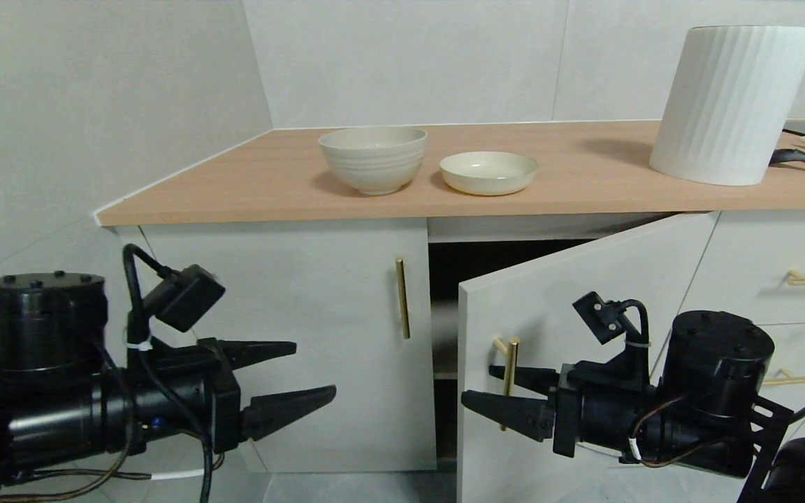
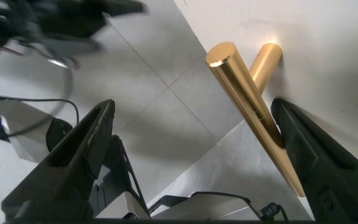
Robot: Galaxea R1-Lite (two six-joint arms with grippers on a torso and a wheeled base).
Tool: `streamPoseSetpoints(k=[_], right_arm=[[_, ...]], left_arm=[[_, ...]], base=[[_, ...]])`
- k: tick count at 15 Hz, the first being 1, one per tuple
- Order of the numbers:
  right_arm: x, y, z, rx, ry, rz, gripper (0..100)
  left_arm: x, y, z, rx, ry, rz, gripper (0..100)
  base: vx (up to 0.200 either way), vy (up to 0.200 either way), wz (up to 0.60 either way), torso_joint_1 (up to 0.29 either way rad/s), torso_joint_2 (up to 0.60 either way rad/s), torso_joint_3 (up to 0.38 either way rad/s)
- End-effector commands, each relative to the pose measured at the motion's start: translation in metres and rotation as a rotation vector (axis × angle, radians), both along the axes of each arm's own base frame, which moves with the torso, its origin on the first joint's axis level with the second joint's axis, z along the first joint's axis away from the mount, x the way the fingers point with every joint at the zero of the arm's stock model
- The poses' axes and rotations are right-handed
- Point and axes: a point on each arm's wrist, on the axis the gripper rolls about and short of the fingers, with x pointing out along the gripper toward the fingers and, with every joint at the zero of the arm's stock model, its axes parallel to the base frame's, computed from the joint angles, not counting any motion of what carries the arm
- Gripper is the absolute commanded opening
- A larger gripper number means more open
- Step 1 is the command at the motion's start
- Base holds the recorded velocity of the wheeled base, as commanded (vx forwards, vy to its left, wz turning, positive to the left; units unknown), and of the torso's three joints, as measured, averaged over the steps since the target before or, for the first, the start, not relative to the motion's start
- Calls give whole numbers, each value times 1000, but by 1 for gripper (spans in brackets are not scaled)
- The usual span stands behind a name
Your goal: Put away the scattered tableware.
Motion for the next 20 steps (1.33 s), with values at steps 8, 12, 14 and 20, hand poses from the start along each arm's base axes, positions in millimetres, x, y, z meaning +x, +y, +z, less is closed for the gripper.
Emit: streamPoseSetpoints(k=[8,12,14,20], right_arm=[[0,1,-2,-7,7,1,100],[0,1,-3,-8,8,1,100],[0,1,-3,-9,9,1,100],[-1,2,-7,-19,19,8,100]], left_arm=[[13,-29,-32,8,89,-93,0],[50,-72,-44,-30,21,-170,0],[69,-101,-56,-53,-1,-195,0],[82,-130,-75,-241,-68,-187,0]], base=[[0,0,0,0,0,0],[0,0,0,0,0,0],[0,0,0,0,0,0],[0,0,0,0,0,0]])
